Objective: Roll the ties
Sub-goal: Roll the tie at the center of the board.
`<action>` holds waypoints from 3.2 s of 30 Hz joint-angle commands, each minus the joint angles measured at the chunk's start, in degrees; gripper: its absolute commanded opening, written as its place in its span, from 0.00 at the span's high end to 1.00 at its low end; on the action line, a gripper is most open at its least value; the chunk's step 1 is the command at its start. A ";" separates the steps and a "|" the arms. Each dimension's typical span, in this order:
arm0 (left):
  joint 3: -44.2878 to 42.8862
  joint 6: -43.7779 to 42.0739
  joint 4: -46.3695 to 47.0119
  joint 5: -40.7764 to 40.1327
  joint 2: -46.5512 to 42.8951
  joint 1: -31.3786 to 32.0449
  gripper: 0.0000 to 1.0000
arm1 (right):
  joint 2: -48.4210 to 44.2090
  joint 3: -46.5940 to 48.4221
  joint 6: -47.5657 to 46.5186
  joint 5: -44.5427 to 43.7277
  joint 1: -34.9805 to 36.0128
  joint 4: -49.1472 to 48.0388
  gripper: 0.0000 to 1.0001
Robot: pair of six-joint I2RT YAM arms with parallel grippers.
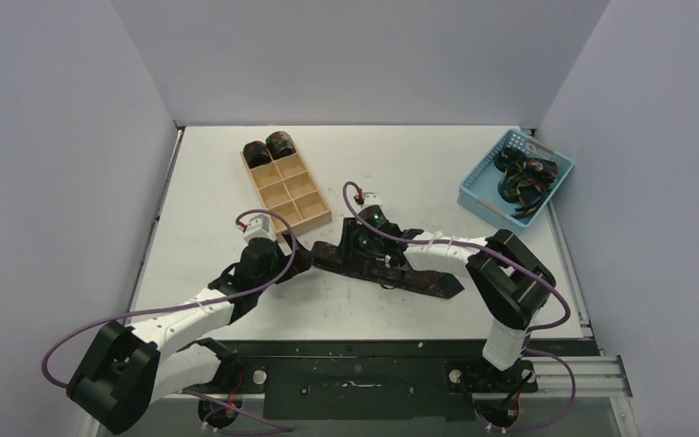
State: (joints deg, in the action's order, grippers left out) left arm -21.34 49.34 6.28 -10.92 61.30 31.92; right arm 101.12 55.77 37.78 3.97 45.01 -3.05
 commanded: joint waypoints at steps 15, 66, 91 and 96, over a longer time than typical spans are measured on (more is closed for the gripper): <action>-4.99 0.15 2.38 1.64 1.87 -0.70 0.11 | -8.57 -4.63 0.13 1.64 -2.26 -2.41 0.53; -5.96 0.43 8.58 10.92 12.31 -5.48 0.12 | -3.81 -6.99 3.09 -0.79 2.72 -8.39 0.52; -8.35 -1.34 25.29 26.99 26.08 -5.86 0.21 | -5.14 -14.71 5.49 4.90 -1.58 -13.24 0.54; -5.03 -1.65 32.55 29.02 27.78 -5.81 0.30 | -5.07 -15.32 5.55 7.16 -2.53 -13.96 0.54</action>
State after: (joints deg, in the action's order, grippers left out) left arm -27.53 49.10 29.12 14.85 88.07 26.41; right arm 96.97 41.91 43.35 9.74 43.55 -16.84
